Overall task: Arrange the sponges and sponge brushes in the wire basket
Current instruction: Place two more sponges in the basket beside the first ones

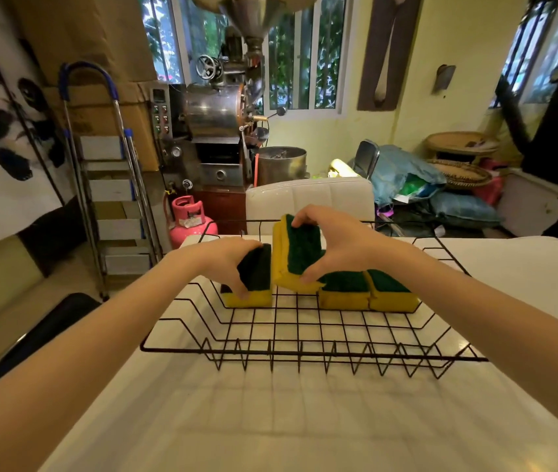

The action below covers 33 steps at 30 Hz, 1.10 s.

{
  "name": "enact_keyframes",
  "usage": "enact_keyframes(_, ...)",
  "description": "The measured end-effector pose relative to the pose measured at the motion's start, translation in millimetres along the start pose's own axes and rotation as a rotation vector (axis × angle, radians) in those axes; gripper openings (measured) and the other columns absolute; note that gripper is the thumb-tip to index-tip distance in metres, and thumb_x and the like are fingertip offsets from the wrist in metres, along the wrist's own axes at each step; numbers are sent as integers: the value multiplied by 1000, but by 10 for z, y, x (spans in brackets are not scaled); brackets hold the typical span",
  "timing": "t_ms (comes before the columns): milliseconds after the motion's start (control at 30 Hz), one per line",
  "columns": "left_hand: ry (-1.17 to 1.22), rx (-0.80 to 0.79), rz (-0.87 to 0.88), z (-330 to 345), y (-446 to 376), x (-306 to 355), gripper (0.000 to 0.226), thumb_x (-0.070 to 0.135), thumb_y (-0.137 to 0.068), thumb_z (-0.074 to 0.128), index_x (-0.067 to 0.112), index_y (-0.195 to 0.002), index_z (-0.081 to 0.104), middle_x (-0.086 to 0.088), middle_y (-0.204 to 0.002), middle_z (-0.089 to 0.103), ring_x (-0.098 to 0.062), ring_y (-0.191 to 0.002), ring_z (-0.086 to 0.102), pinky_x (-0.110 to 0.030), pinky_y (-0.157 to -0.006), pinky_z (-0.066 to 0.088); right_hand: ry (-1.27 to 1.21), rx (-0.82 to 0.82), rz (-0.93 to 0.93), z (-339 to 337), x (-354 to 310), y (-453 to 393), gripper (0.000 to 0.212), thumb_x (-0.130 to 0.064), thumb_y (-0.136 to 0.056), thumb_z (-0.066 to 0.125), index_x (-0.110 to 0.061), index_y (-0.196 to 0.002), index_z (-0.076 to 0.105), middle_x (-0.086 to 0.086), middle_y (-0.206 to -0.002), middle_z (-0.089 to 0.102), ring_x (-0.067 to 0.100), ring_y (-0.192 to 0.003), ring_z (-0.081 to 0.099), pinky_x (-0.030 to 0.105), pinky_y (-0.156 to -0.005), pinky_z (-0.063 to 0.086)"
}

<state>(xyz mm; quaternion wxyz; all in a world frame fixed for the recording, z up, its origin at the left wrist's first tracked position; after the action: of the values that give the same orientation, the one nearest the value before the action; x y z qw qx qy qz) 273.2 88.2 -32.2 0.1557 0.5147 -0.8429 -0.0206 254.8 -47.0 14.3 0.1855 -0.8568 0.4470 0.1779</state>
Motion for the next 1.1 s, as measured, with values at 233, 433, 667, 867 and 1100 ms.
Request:
enact_keyframes(233,-90,-23,-27,38,-61,-32,82,24,-64,76,20,-132,31,-5,-128,48,-25,-115,44,-40,-97,40,95,-68,58,203,118,-209,78,-35,-54,83,-23,-119,41,0,-120,48,17,-106,45,28,-80,44)
enact_keyframes(433,-102,-45,-45,73,-73,-86,88,24,-67,74,21,-138,21,-6,-135,42,-25,-121,40,-40,-100,38,197,-167,105,270,162,-217,77,-39,-53,81,-21,-119,44,2,-118,50,19,-103,46,30,-80,46)
enact_keyframes(667,-84,-45,-37,78,-91,-68,86,22,-66,75,21,-136,26,-7,-133,44,-25,-119,41,-40,-98,38,297,-214,60,422,67,-257,74,-40,-57,79,-18,-119,45,6,-117,53,21,-102,49,37,-86,49)
enact_keyframes(867,-50,-7,-9,73,-97,-90,82,28,-65,76,23,-133,30,-4,-130,46,-22,-115,43,-35,-93,39,231,-211,75,438,122,-266,71,-40,-59,79,-19,-118,46,5,-117,52,20,-101,48,32,-82,47)
enact_keyframes(1100,-117,-17,-5,114,-63,-73,77,36,-70,70,24,-134,29,-3,-125,49,-19,-104,45,-30,-83,37,217,-251,110,508,232,-282,72,-40,-60,78,-22,-120,43,4,-120,51,17,-99,45,29,-77,42)
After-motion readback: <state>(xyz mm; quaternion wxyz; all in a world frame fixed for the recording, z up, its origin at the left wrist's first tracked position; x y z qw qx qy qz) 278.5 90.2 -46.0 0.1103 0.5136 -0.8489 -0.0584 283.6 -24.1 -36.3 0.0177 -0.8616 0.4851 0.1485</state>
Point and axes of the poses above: each hand's wrist, its own y-axis away from the middle knuckle, its own z-axis out of the palm, x = y × z, the point moved 8 cm from there along -y, towards the middle knuckle
